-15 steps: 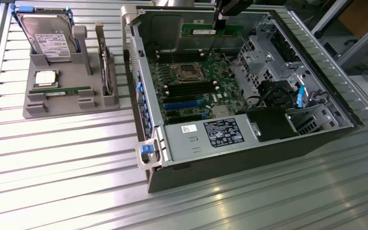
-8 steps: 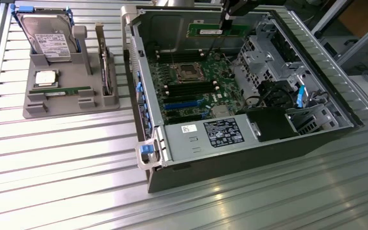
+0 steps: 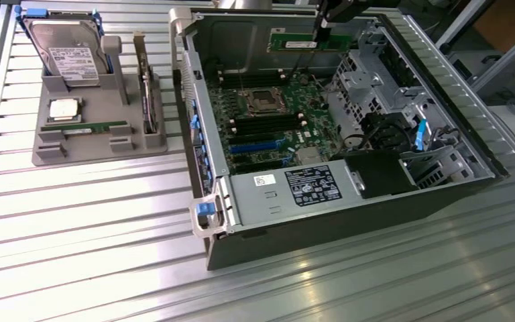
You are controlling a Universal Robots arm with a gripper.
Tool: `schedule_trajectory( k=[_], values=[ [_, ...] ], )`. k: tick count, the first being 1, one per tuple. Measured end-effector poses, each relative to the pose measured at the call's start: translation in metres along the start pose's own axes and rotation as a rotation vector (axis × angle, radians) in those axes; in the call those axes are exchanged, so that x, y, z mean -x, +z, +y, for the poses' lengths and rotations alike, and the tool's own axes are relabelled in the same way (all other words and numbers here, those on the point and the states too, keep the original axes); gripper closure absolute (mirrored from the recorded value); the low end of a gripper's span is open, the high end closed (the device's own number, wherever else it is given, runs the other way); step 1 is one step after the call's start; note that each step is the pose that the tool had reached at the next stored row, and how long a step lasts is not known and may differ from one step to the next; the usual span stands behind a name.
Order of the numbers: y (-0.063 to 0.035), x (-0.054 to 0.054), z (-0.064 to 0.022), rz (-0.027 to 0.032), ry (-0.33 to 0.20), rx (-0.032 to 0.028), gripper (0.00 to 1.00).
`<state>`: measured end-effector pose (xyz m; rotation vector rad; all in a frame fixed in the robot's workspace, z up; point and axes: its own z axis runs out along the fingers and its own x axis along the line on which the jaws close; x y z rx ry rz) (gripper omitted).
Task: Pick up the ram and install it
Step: 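Pick up the ram and move it above insertion slot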
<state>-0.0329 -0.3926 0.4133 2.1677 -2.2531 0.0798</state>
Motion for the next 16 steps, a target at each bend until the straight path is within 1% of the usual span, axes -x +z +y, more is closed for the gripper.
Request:
schedule_trajectory(
  k=[5,6,13,16],
  values=[
    [0.0002,0.0,-0.0058,0.0,0.0,0.0,0.88],
    [0.0002,0.0,-0.0085,0.0,0.0,0.0,0.88],
    [0.0005,0.001,-0.0177,0.0,0.0,0.0,0.88],
    [0.0006,0.001,-0.02,0.0001,0.0,0.0,0.88]
  ],
)
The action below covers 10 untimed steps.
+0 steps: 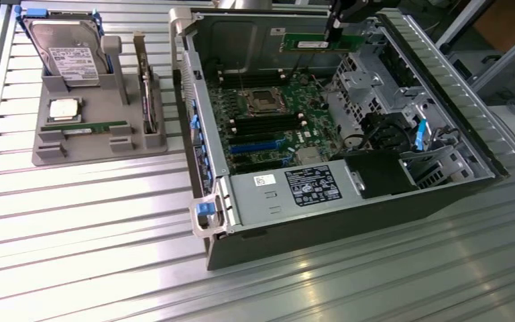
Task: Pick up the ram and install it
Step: 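Pick up the ram and move it above insertion slot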
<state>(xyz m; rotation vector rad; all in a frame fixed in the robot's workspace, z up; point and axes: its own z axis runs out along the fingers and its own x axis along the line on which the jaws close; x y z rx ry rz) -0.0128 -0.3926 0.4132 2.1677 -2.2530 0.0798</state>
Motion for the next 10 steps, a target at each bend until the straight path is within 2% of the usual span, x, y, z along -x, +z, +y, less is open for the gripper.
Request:
schedule_trajectory(
  k=[3,10],
  values=[
    [0.0001,0.0,-0.0027,0.0,0.0,0.0,0.88],
    [0.0005,0.001,-0.0162,0.0002,0.0,0.0,0.88]
  ],
)
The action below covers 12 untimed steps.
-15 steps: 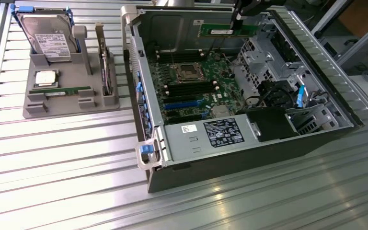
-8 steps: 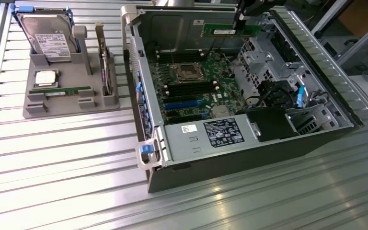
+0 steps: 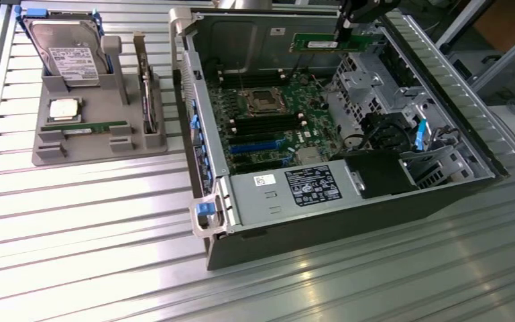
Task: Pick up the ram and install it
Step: 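Pick up the ram and move it above insertion slot, then insert the ram into the slot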
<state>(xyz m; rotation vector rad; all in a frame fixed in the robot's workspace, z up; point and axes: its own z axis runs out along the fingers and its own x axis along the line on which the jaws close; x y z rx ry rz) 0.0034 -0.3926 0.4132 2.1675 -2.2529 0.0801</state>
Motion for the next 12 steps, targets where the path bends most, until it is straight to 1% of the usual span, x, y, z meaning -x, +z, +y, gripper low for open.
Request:
schedule_trajectory(
  k=[4,12],
  values=[
    [0.0002,0.0003,-0.0062,-0.0001,0.0,0.0,0.88],
    [0.0003,0.0003,-0.0063,0.0,0.0,0.0,0.88]
  ],
)
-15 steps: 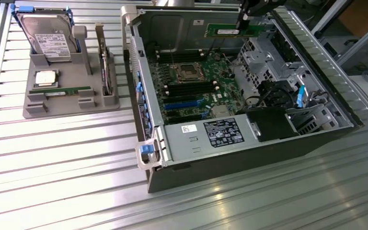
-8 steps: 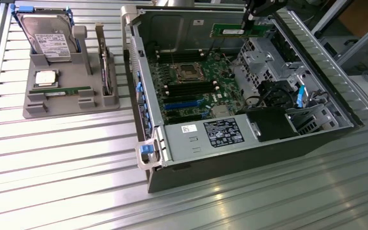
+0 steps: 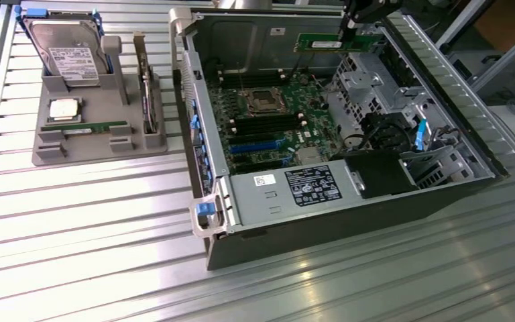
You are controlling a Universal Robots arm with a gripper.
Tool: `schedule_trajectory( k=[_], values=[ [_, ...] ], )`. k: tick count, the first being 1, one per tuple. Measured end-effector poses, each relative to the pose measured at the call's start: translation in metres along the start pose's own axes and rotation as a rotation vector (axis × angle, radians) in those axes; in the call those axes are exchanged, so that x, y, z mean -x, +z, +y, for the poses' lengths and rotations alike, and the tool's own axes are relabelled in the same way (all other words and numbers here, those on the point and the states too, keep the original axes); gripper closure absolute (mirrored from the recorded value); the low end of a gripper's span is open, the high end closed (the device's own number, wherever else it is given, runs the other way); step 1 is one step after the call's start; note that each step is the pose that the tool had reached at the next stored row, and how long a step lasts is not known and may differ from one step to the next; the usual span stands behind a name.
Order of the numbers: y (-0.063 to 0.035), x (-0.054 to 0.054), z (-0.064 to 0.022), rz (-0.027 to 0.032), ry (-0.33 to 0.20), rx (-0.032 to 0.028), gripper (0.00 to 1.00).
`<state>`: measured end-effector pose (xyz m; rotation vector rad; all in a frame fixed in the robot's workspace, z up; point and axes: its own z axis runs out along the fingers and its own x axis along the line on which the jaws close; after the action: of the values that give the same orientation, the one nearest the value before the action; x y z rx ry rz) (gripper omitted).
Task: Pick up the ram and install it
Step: 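Insert the ram into the slot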
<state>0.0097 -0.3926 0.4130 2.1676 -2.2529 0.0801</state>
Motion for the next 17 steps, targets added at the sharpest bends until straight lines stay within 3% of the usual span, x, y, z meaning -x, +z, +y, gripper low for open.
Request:
schedule_trajectory(
  k=[17],
  values=[
    [0.0146,0.001,0.0011,0.0,0.001,0.0001,0.88]
  ],
)
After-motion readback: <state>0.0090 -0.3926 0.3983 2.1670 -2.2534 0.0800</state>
